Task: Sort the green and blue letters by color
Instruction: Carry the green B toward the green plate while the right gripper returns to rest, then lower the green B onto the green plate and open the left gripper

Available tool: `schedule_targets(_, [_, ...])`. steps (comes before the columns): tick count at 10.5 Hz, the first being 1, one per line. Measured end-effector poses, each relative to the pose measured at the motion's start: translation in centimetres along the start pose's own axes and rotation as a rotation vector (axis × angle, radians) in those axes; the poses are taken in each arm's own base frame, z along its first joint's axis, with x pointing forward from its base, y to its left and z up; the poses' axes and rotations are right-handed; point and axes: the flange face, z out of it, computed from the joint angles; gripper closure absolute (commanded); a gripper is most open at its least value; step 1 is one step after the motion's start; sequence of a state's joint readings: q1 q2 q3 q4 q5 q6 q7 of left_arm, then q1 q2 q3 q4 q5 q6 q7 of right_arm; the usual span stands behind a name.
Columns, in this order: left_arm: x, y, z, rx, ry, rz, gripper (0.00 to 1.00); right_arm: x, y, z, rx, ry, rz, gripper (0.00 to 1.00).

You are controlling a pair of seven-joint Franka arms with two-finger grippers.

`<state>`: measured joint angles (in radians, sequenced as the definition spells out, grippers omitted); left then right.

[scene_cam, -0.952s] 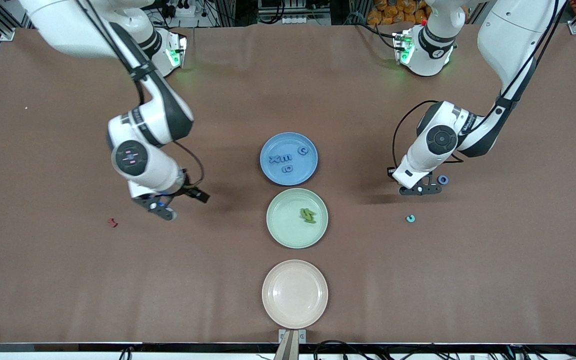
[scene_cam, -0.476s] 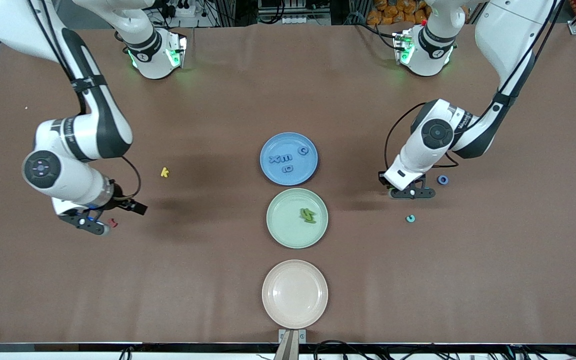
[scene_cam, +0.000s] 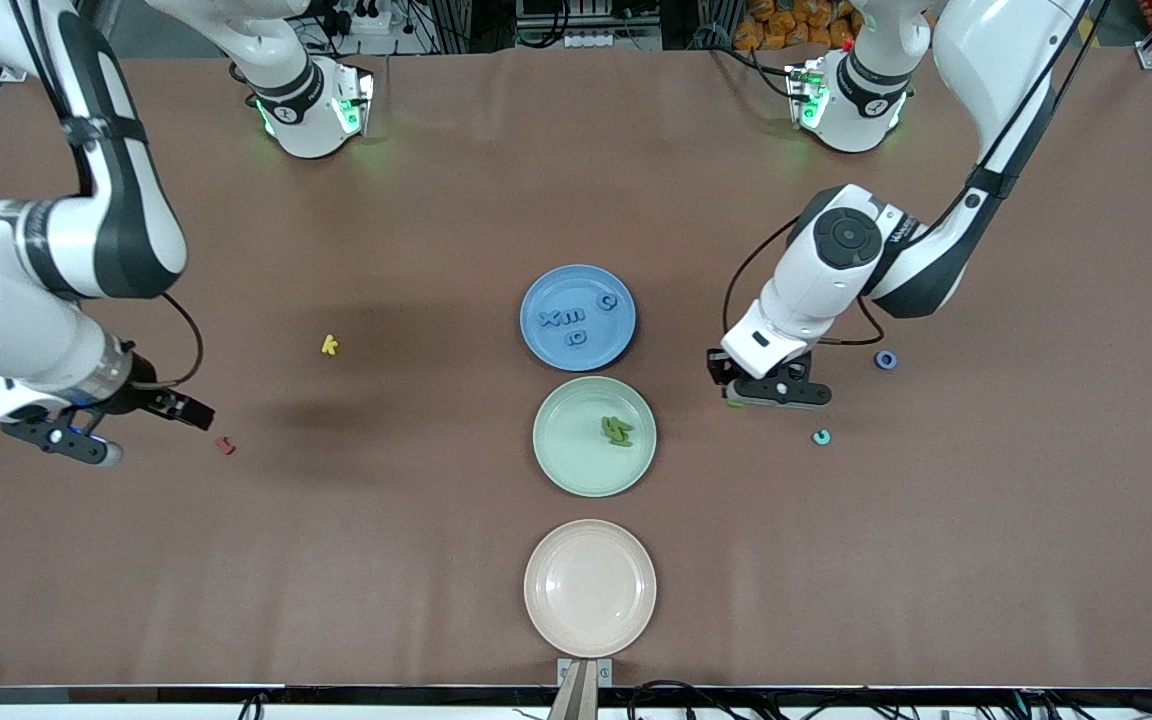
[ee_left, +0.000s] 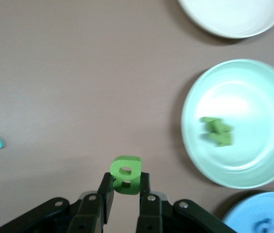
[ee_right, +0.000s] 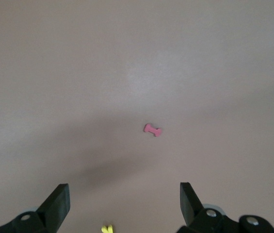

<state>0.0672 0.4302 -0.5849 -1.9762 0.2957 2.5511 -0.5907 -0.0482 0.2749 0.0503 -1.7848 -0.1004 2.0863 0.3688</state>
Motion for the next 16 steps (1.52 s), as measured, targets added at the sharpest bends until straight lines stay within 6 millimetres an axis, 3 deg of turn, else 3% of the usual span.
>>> schedule_targets(2, [0.6, 4.9, 0.4, -0.062, 0.004, 0.013, 1.00, -0.1, 1.2, -6.0, -0.027, -0.049, -0.041, 0.00])
schedule_targets(4, [0.4, 10.3, 1.8, -0.122, -0.011, -0.023, 1.00, -0.6, 2.3, -13.7, -0.039, -0.071, -0.045, 0.00])
schedule_targets(5, [0.5, 11.9, 2.8, -0.144, -0.021, -0.033, 1.00, -1.3, 2.8, -16.9, -0.037, -0.065, -0.042, 0.00])
schedule_targets(7, [1.4, 12.4, 5.9, -0.136, -0.030, -0.043, 1.00, -2.8, 3.4, -21.0, -0.017, -0.047, -0.034, 0.00])
schedule_targets(9, [1.7, 12.4, 9.1, -0.078, -0.018, -0.029, 1.00, -4.3, 4.4, -23.8, -0.004, -0.047, -0.023, 0.00])
schedule_targets(12, [2.0, 12.6, 10.3, -0.037, 0.005, -0.014, 1.00, -5.6, 6.0, -26.6, 0.010, -0.026, -0.001, 0.00])
schedule_targets(14, [1.9, 12.1, 11.0, -0.029, -0.003, -0.015, 1.00, -5.6, 6.0, -26.2, 0.011, -0.034, -0.006, 0.00])
schedule_targets(16, [1.7, 12.1, 11.7, -0.027, -0.011, -0.016, 0.96, -5.4, 5.8, -24.2, 0.002, -0.071, -0.016, 0.00])
